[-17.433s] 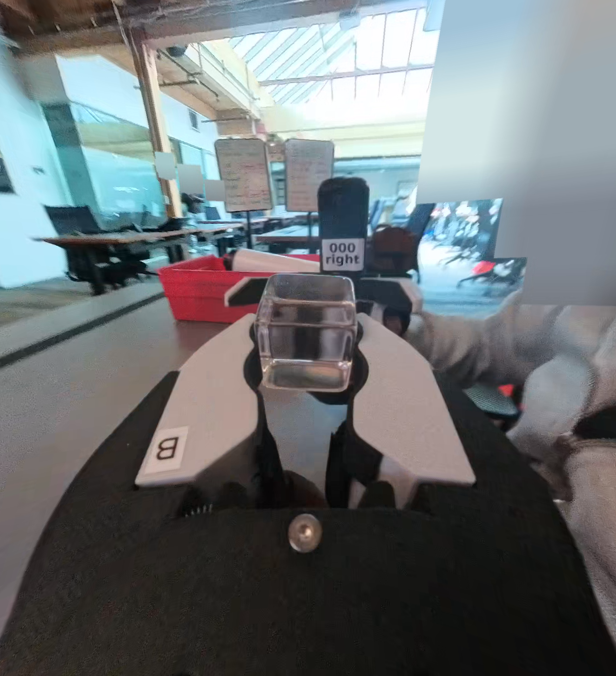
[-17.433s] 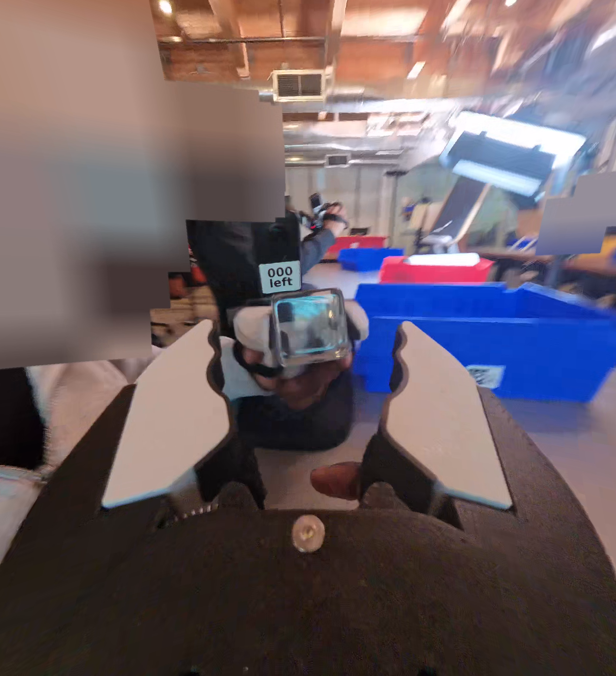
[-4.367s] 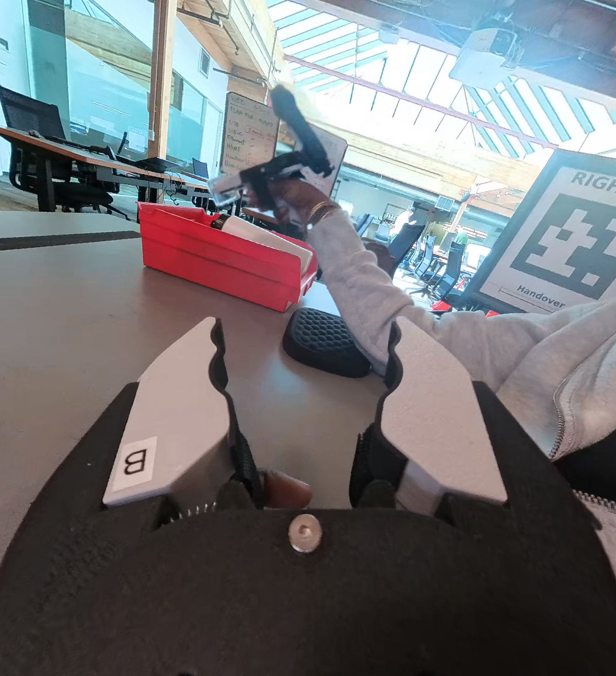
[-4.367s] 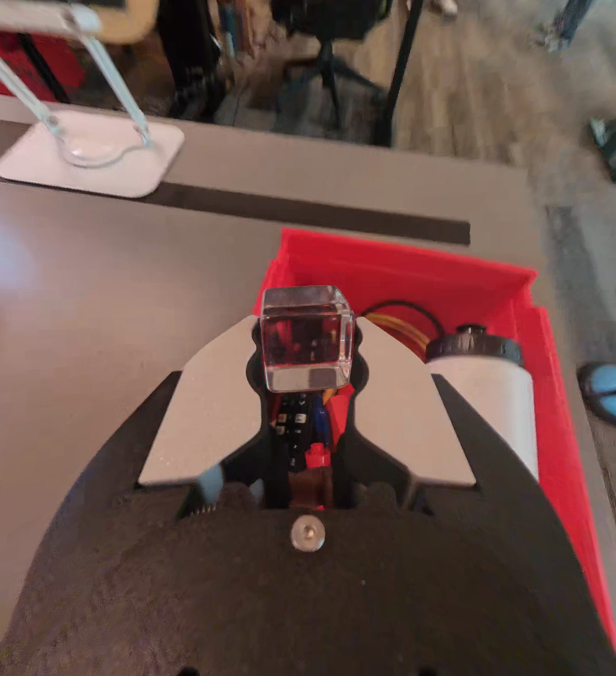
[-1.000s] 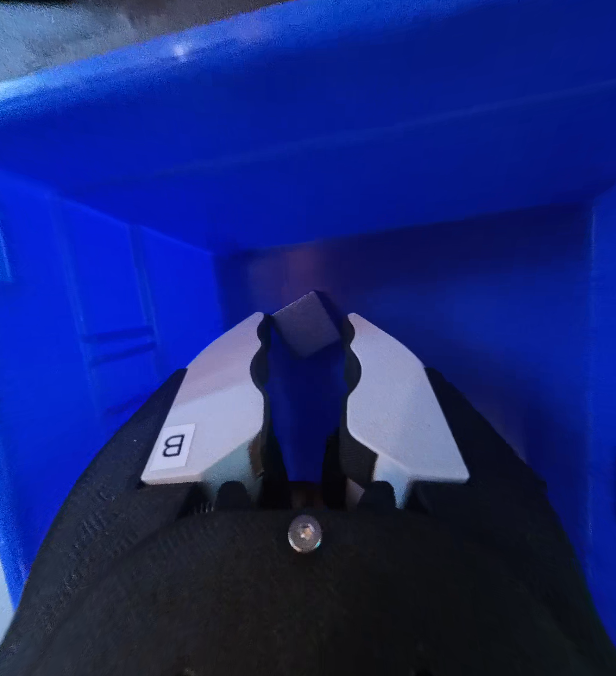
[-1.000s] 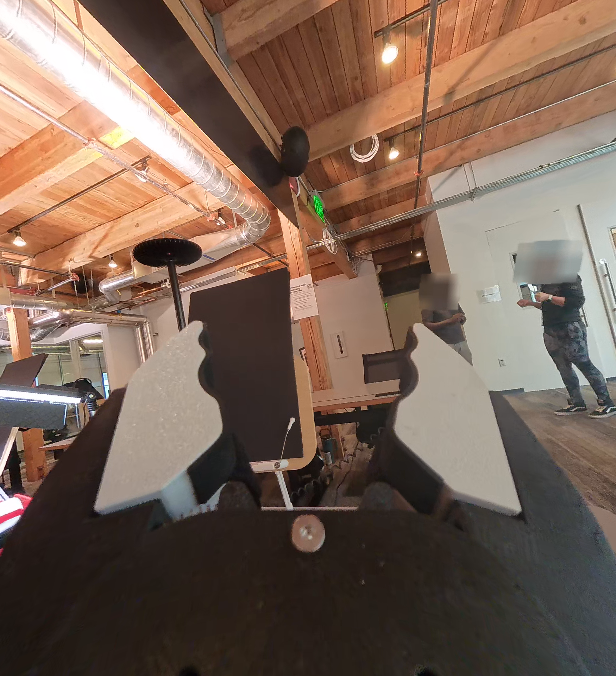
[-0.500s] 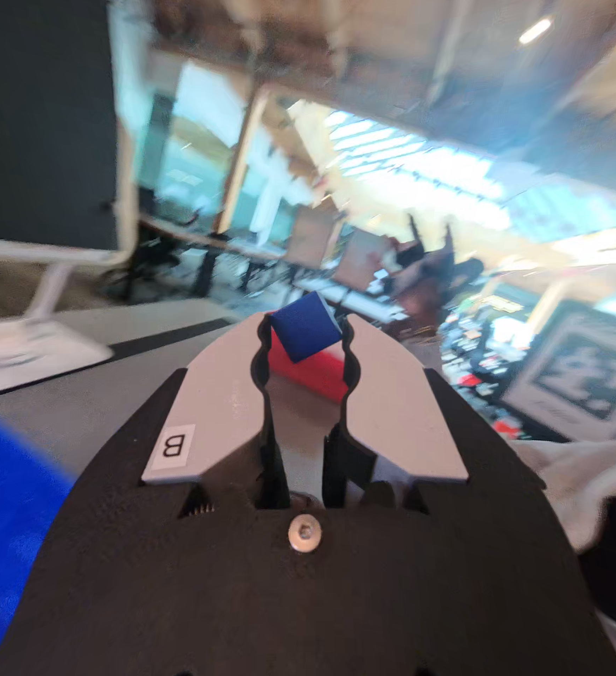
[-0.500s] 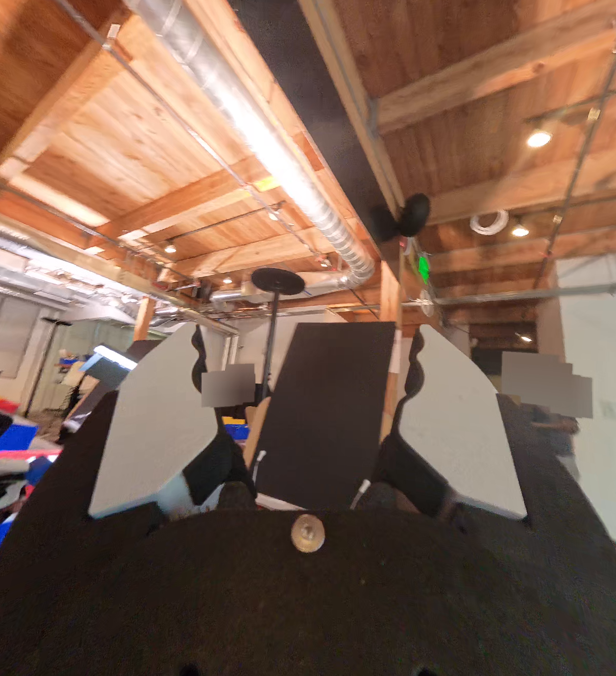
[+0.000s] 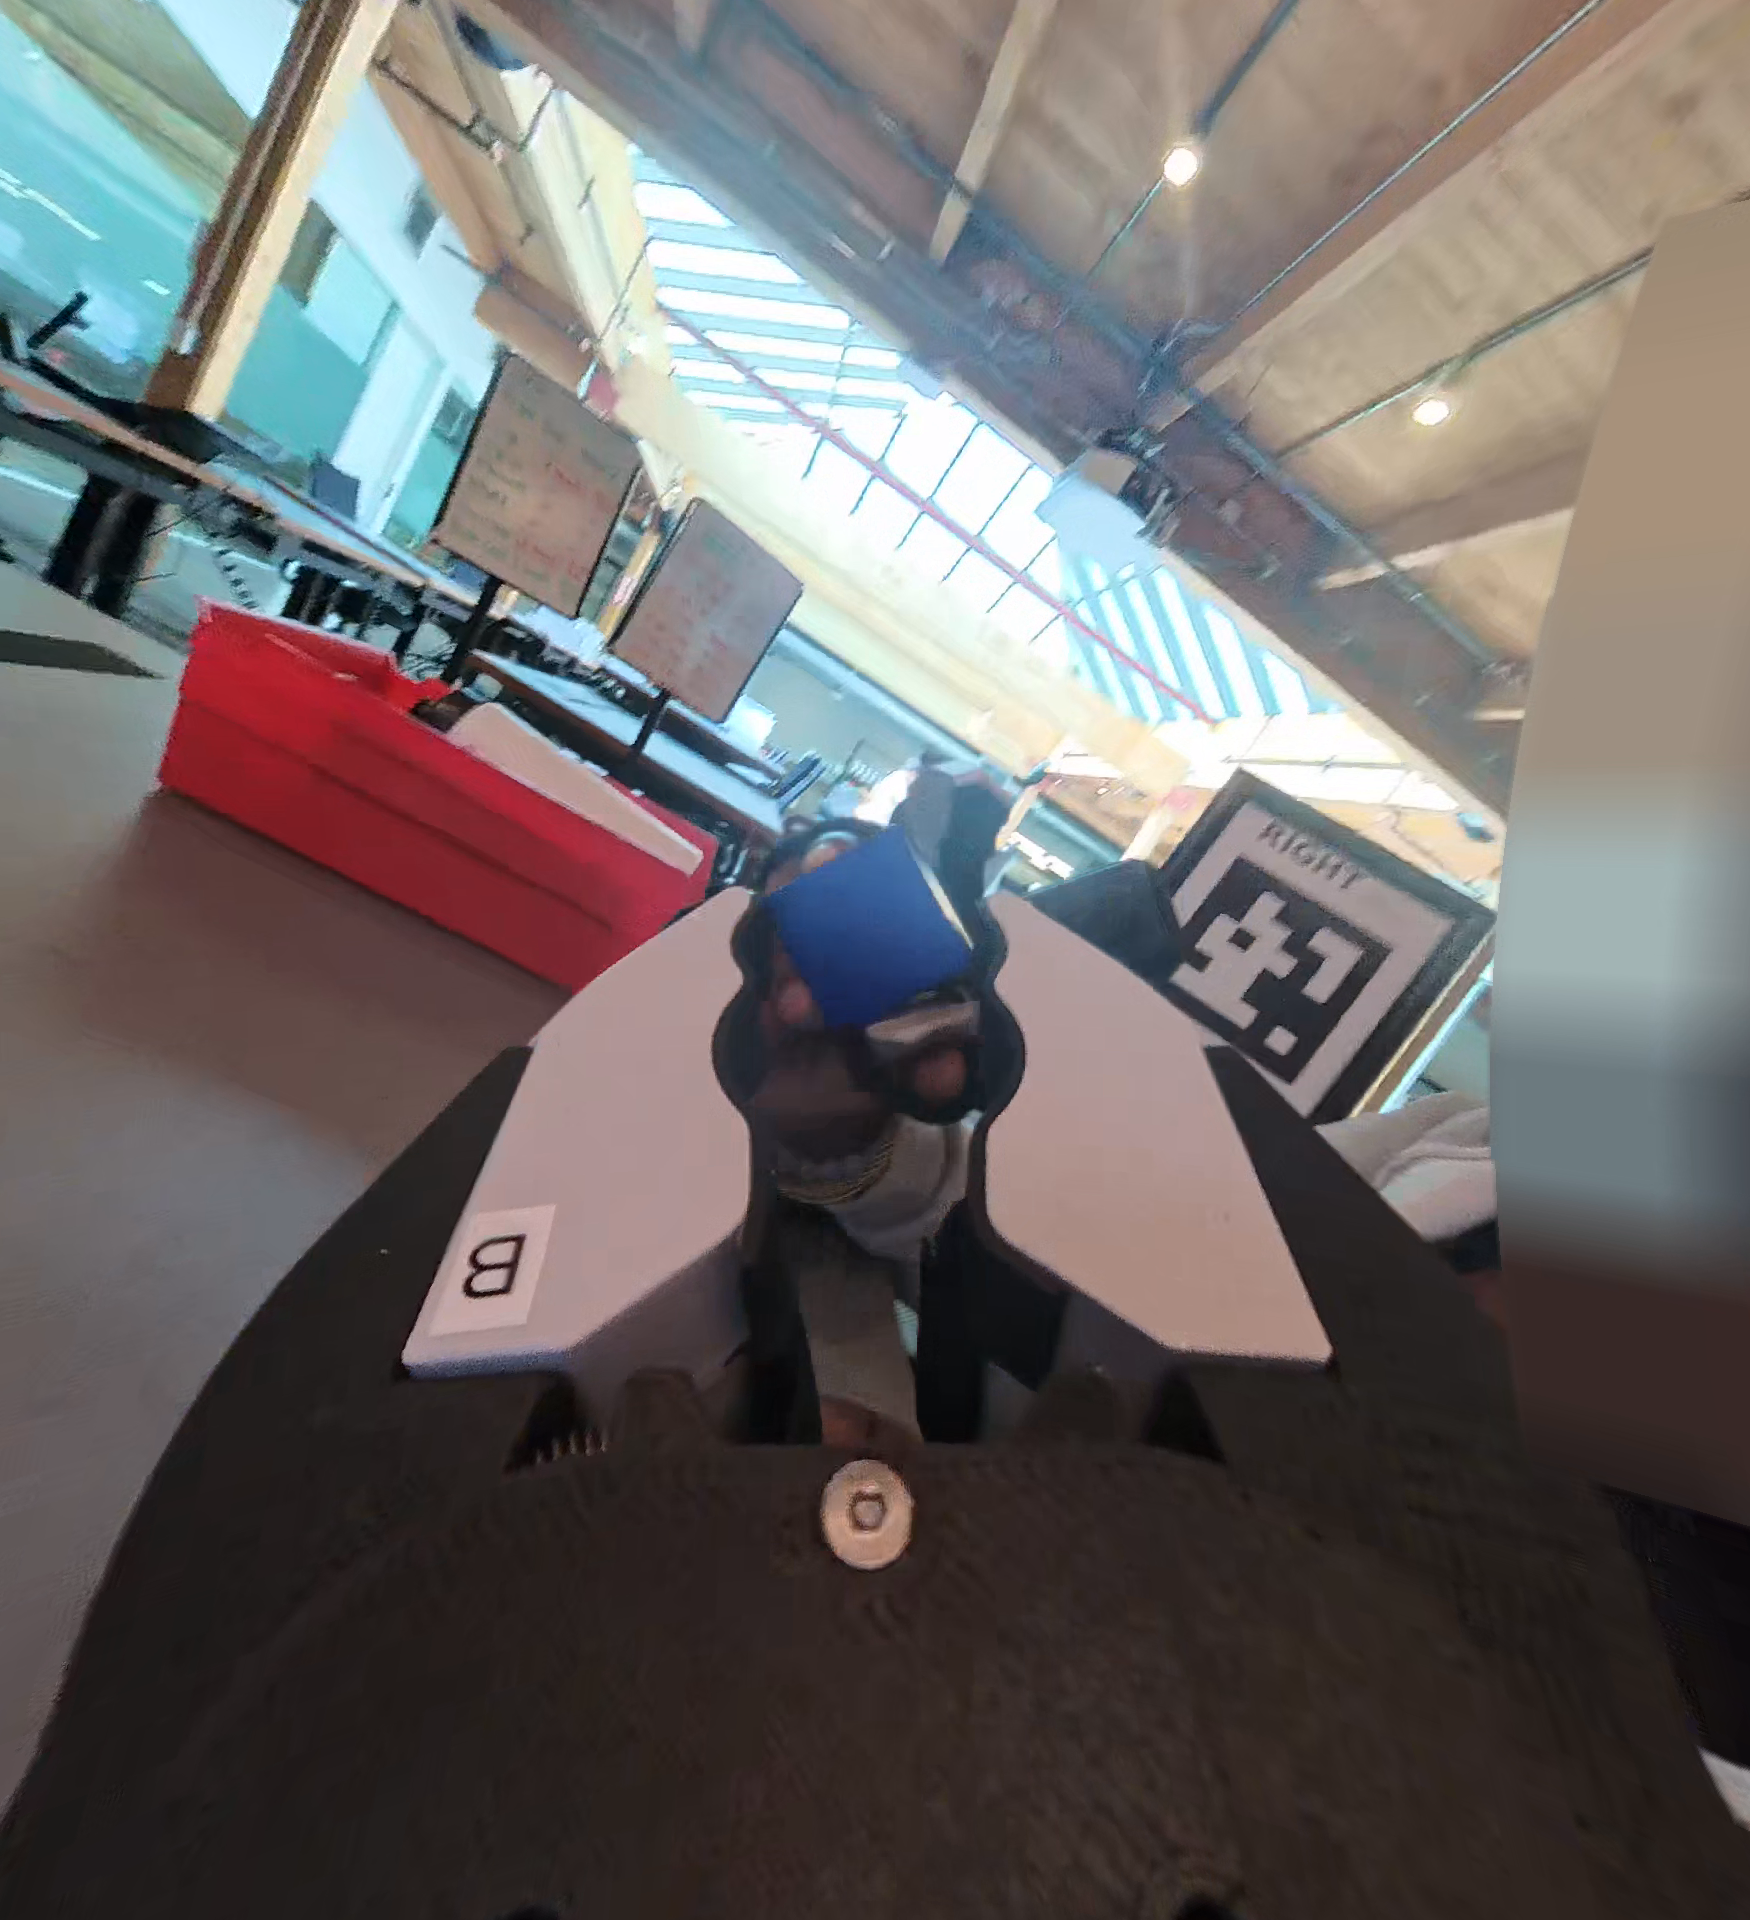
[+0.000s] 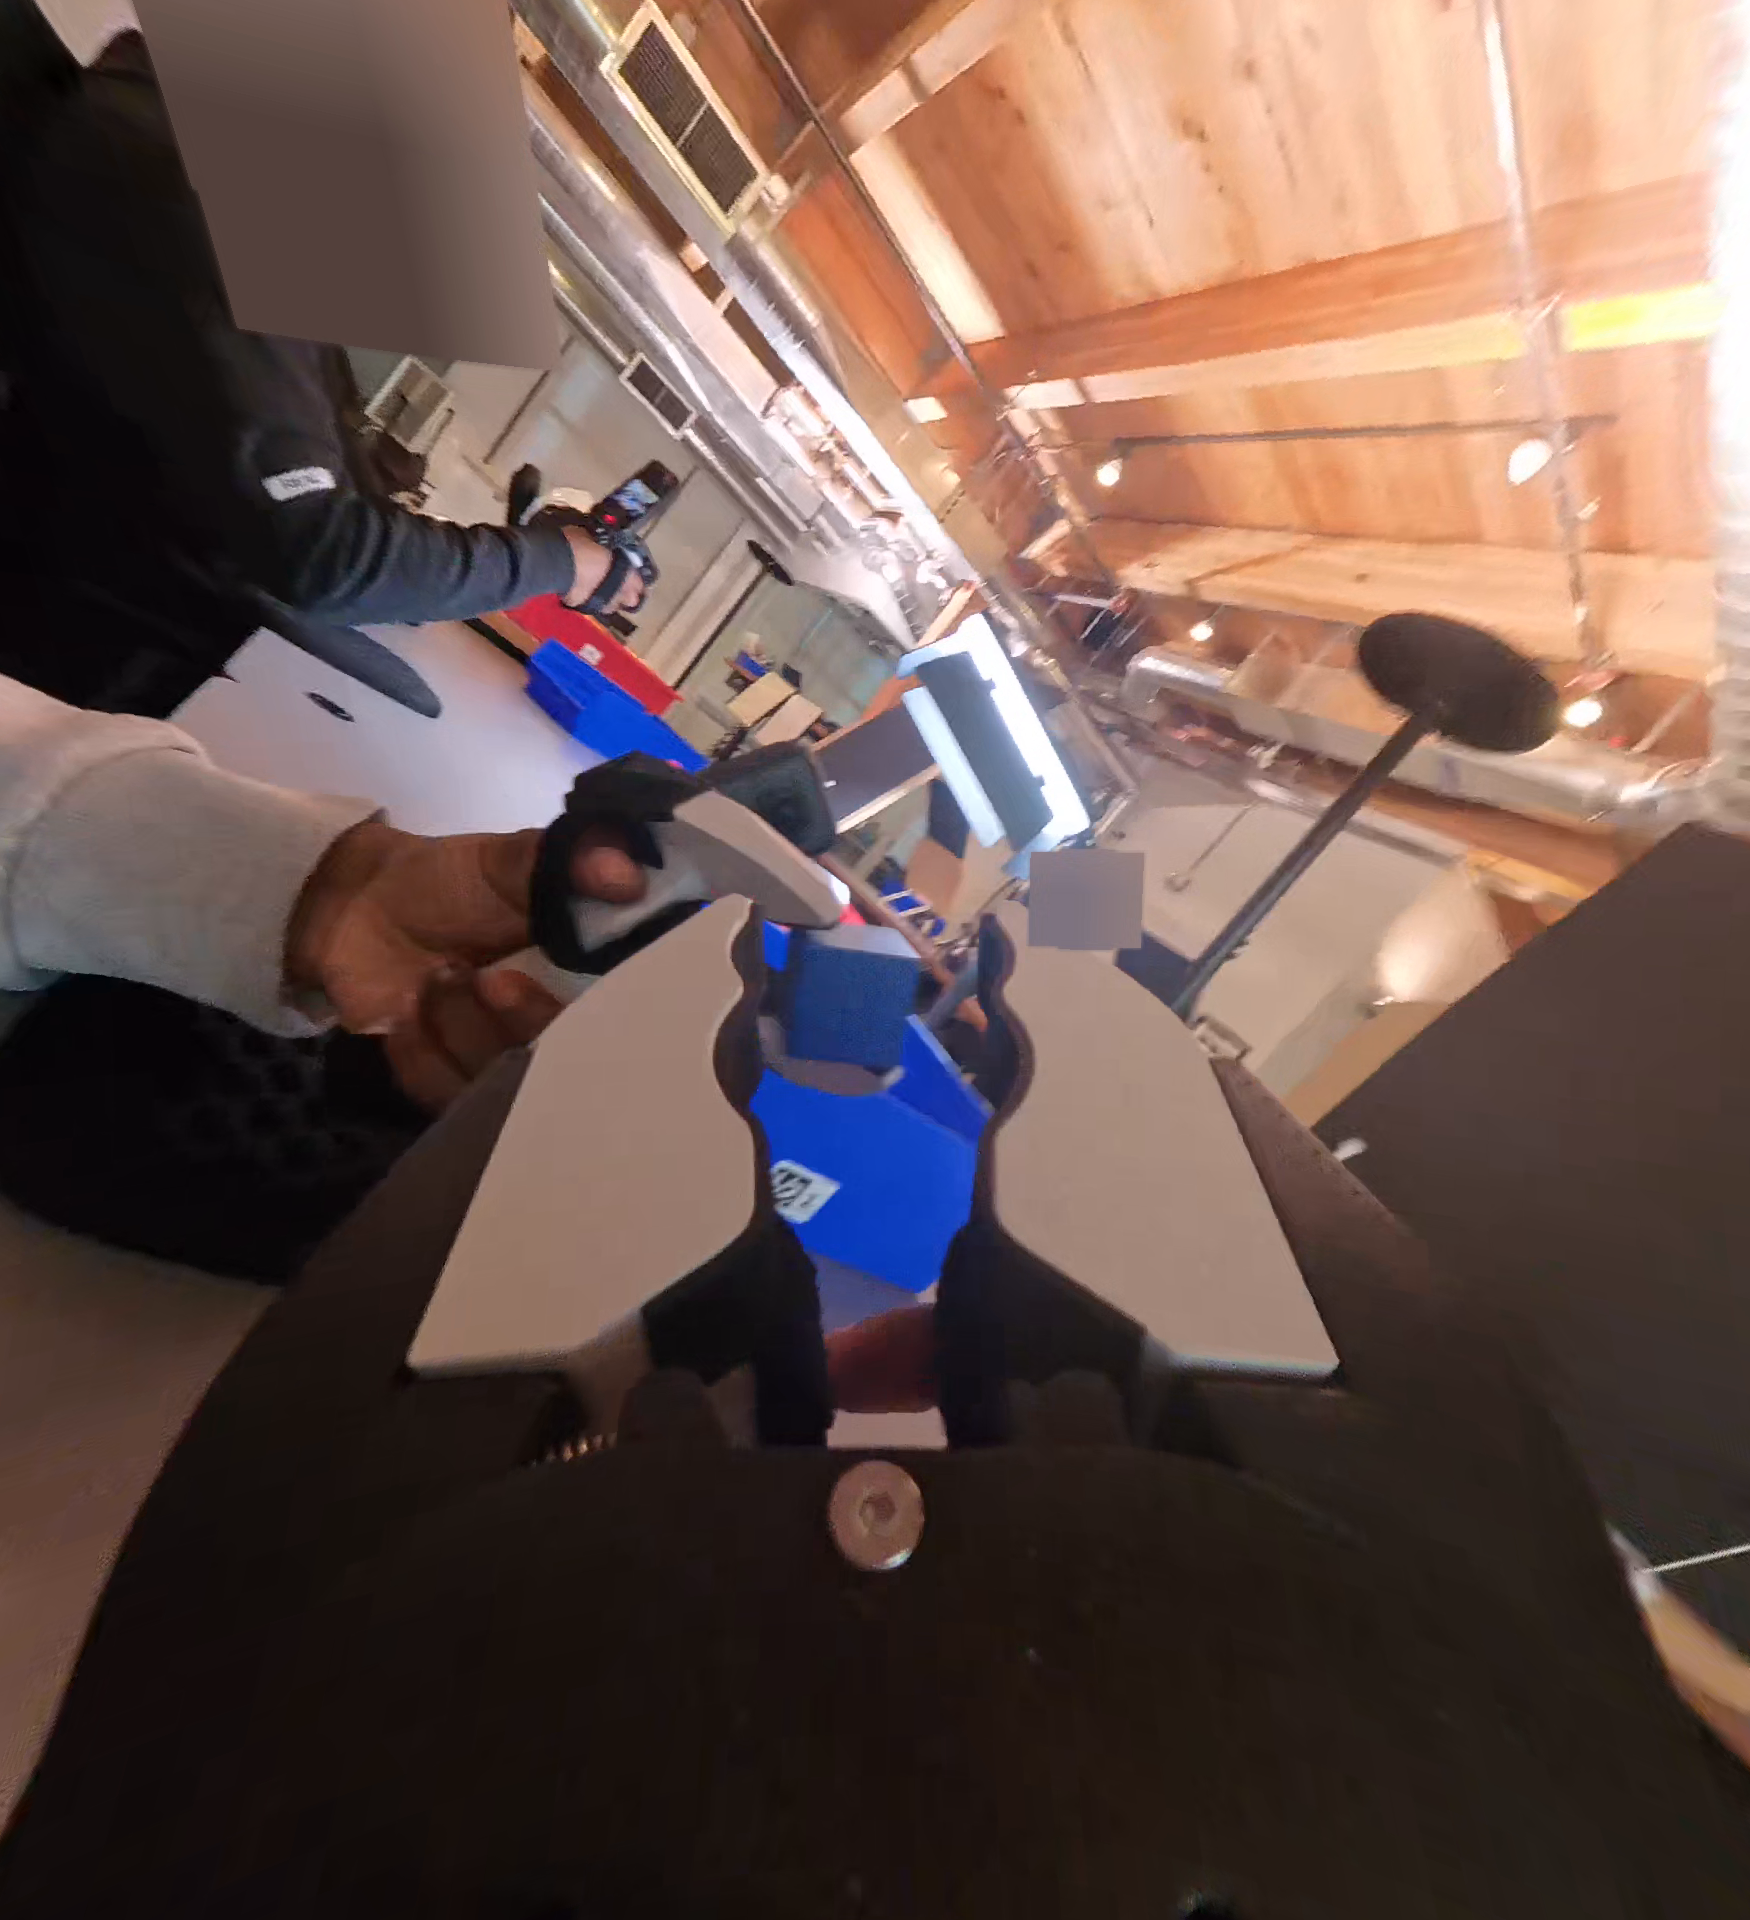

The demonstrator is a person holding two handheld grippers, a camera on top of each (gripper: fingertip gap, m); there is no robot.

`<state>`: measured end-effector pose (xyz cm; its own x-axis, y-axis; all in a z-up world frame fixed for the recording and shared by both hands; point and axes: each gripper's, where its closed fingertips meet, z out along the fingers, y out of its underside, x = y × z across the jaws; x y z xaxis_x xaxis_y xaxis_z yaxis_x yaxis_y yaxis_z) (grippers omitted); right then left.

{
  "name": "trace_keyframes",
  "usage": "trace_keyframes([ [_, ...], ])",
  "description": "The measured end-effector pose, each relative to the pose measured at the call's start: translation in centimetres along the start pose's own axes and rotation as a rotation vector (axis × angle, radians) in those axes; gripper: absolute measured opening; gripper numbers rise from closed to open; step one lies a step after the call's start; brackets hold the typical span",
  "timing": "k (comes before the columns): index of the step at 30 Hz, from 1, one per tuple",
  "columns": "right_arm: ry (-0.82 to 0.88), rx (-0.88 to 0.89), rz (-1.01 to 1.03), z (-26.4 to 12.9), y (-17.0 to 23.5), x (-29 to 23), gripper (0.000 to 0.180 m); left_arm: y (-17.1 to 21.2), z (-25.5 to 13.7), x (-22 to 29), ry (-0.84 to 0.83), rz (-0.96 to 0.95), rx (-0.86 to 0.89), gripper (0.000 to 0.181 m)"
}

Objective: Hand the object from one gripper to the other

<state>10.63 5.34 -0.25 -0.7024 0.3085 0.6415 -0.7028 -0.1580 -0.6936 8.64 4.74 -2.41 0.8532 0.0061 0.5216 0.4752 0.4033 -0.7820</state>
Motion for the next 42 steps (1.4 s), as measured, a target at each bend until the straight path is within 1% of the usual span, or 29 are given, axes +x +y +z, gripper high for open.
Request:
trace_keyframes([
  [2, -0.036, -0.040, 0.067, 0.4, 0.9, -0.9, 0.039, 0.1, 0.0, 0.3, 0.022, -0.013, 0.006, 0.037],
  [5, -0.021, -0.076, 0.063, 0.5, 1.6, -0.9, 0.039, 0.5, 0.3, 0.6, 0.053, -0.040, -0.012, 0.037],
  [8, -0.051, -0.114, 0.102, 0.7, 2.5, -1.4, 0.038, 1.7, 0.6, 0.3, 0.028, -0.003, -0.071, 0.037],
  [9, -0.069, -0.136, 0.113, 0.8, 2.9, -1.7, 0.032, 1.9, 0.7, 0.4, 0.034, -0.001, -0.082, 0.037],
  [11, -0.077, -0.142, 0.130, 0.7, 3.1, -1.8, 0.029, 2.0, 0.8, 0.5, 0.034, 0.009, -0.089, 0.039],
  [13, -0.098, -0.139, 0.213, 0.7, 3.0, -1.7, 0.028, 2.0, 0.8, 0.6, 0.023, 0.075, -0.095, 0.040],
  [15, -0.133, -0.124, 0.411, 0.6, 2.9, -1.2, 0.028, 1.6, 0.8, 1.4, 0.014, 0.243, -0.082, 0.061],
  [17, -0.222, -0.128, 0.745, 0.4, 3.2, -1.1, 0.029, 1.2, 0.7, 1.6, -0.063, 0.544, -0.067, 0.078],
  [18, -0.281, -0.120, 0.940, 0.3, 3.2, -1.1, 0.028, 1.0, 0.6, 1.6, -0.119, 0.741, -0.064, 0.079],
  [20, -0.419, -0.112, 1.304, -0.1, 3.1, -1.4, 0.028, 0.5, 0.2, 1.5, -0.252, 1.133, -0.058, 0.076],
  [21, -0.479, -0.124, 1.434, -0.4, 3.3, -1.8, 0.028, 0.6, 0.1, 1.6, -0.283, 1.273, -0.064, 0.072],
  [22, -0.516, -0.133, 1.516, -0.5, 3.4, -2.1, 0.028, 0.9, 0.1, 1.2, -0.308, 1.349, -0.104, 0.070],
  [24, -0.533, -0.133, 1.577, -0.5, 3.6, -2.4, 0.028, 1.9, 0.3, 0.4, -0.313, 1.382, -0.187, 0.067],
  [28, -0.559, -0.151, 1.577, -0.6, 3.4, -2.9, 0.028, 2.6, 0.3, -0.2, -0.319, 1.408, -0.249, 0.055],
  [30, -0.563, -0.149, 1.581, -0.6, 3.3, -3.0, 0.028, 3.1, 0.3, -0.4, -0.314, 1.405, -0.280, 0.043],
  [31, -0.563, -0.160, 1.574, -0.6, 3.4, -3.1, 0.028, 3.3, 0.4, -0.4, -0.307, 1.397, -0.291, 0.032],
  [32, -0.562, -0.172, 1.565, -0.5, 3.5, -3.3, 0.028, 3.3, 0.3, -0.4, -0.306, 1.382, -0.297, 0.028],
  [34, -0.561, -0.169, 1.550, -0.5, 3.5, -3.4, 0.029, 3.2, 0.3, -0.3, -0.300, 1.319, -0.295, 0.028],
  [36, -0.554, -0.146, 1.474, -0.5, 3.2, -3.2, 0.035, 2.5, 0.2, -0.1, -0.295, 1.157, -0.244, 0.027],
  [38, -0.479, -0.136, 1.274, -0.3, 3.4, -2.7, 0.048, 1.7, 0.0, 0.3, -0.246, 0.908, -0.179, 0.027],
  [39, -0.420, -0.141, 1.110, -0.2, 3.6, -2.4, 0.055, 1.4, -0.2, 0.4, -0.209, 0.765, -0.161, 0.027],
  [41, -0.308, -0.179, 0.673, -0.4, 4.1, -1.9, 0.067, 1.2, -0.5, 0.4, -0.136, 0.479, -0.141, 0.027],
  [42, -0.259, -0.212, 0.428, -0.6, 4.4, -1.8, 0.064, 1.4, -0.6, 0.4, -0.092, 0.343, -0.148, 0.027],
])
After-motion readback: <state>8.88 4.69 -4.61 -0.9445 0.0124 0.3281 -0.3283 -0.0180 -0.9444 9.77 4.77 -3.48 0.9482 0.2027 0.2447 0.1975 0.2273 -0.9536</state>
